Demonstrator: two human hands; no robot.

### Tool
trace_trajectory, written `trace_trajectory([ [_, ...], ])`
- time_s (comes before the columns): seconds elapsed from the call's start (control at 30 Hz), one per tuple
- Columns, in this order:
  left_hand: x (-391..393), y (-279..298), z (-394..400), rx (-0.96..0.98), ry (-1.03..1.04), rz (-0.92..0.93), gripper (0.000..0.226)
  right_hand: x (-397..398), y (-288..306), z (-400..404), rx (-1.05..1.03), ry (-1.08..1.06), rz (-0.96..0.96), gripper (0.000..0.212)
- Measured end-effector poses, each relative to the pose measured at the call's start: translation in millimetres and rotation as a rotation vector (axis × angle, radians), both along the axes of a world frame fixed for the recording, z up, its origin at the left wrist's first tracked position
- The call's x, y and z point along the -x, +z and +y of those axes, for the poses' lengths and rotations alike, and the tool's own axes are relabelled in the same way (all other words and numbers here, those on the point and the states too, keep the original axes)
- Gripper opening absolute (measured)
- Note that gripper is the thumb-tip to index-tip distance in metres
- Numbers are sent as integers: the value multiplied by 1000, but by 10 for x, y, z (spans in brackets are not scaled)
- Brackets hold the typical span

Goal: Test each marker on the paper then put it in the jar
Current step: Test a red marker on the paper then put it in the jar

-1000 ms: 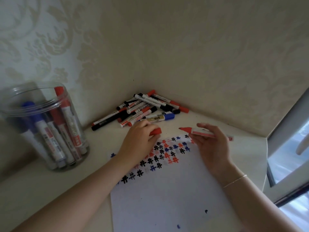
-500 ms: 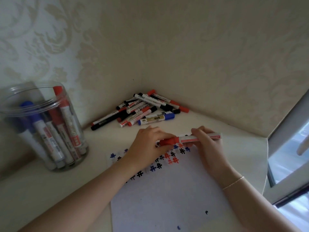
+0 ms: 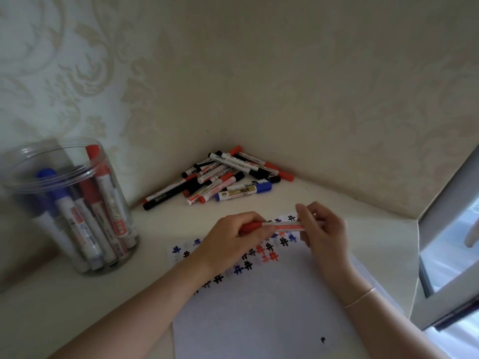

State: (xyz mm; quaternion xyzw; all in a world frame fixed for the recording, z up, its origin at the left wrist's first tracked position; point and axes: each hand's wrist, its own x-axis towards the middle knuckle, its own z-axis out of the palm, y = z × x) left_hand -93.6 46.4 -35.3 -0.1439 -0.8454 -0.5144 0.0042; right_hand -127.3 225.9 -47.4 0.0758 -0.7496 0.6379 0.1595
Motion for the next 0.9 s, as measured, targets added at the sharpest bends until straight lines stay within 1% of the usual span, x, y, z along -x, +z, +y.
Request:
trace_trajectory([
  [0.03,2,18,3,-30,45,9,32,-29,-1,-49,-63,-6,29,39],
  [0.1,10,86,-6,-82,137,37,35,-72,46,-135,-101,17,63,40],
  [0.27,-21,348,-85,-171,279,98,46,-65,438,-341,-85,101,154,36],
  [0.4,-30,587,-205,-196,405,159,54,-77,881,-563,-60,168,279,39],
  [0.5,-130,815,-321,-201,471,209,58,-78,1166,-723,-22,244,299,41],
  [0.53,-192,940,-389,-171,479,248,55,-56,1245,-779,12,282,266,42],
  [0.57,-261,1089,-472,-99,490,317,50,-35,1322,-850,65,330,210,42],
  [0.63,-407,1447,-662,78,530,508,37,-28,1460,-1039,187,434,86,42],
  [0.7,-540,1811,-853,142,638,658,22,-39,1569,-1308,263,521,8,44],
  [0.77,-640,2098,-1064,183,777,738,30,-32,1635,-1604,211,601,-15,42],
  [0.83,-733,2307,-1319,251,891,753,34,-5,1664,-1869,93,648,-5,30],
  [0.87,-778,2379,-1448,302,927,724,33,26,1650,-1978,-3,649,26,20],
  [0.9,-813,2422,-1573,366,944,667,31,56,1624,-2072,-152,632,88,11],
])
